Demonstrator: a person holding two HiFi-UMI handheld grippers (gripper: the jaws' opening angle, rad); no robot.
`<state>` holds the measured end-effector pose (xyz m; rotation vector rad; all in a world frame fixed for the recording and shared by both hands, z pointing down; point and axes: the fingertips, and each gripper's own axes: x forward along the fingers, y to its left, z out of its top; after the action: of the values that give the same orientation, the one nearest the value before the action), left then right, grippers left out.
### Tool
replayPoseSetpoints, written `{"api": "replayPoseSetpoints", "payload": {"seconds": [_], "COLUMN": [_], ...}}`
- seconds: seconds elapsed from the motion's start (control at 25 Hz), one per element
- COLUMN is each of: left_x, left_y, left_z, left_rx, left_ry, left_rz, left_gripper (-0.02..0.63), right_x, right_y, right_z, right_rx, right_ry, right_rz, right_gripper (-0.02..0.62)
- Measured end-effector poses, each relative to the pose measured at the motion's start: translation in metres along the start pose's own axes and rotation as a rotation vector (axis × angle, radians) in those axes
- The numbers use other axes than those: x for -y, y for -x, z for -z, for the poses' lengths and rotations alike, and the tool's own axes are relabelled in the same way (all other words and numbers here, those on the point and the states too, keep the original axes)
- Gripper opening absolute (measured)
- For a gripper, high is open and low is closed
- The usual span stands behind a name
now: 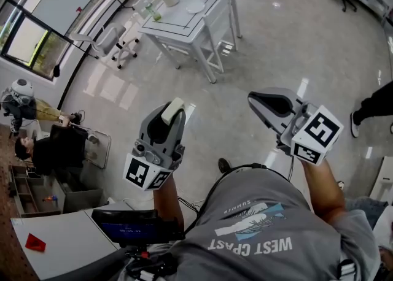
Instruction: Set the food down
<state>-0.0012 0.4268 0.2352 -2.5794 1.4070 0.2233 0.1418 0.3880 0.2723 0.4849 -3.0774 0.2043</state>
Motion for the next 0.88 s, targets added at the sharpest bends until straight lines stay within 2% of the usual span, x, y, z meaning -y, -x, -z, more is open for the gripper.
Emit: {"api": "replayPoseSetpoints", "payload": {"seconds": [0.28, 0.64, 0.88], "left_x": [-0.057, -0.137, -0.173], "left_y": [-0.009, 0.0, 0.002], "left_z": [0.003, 0.005, 0.011], "left_rx": [0.017, 0.05, 0.062], "left_ry": [0.001, 0.021, 0.042], "left_rz": [0.043, 0.091, 0.105], "left_gripper": [0.107, 0.107, 0.107], "right_x": [0.019, 0.023, 0.026], "right_y": [-0.048, -0.121, -0.153], "right_z": [-0.009, -0.018, -0.02], "right_rx": [0.014, 0.011, -0.004], "right_ry": [0.005, 0.021, 0.024], "right_rz": [0.049, 0.111, 0.134], "right_gripper": [0.009, 0.009, 0.009]}}
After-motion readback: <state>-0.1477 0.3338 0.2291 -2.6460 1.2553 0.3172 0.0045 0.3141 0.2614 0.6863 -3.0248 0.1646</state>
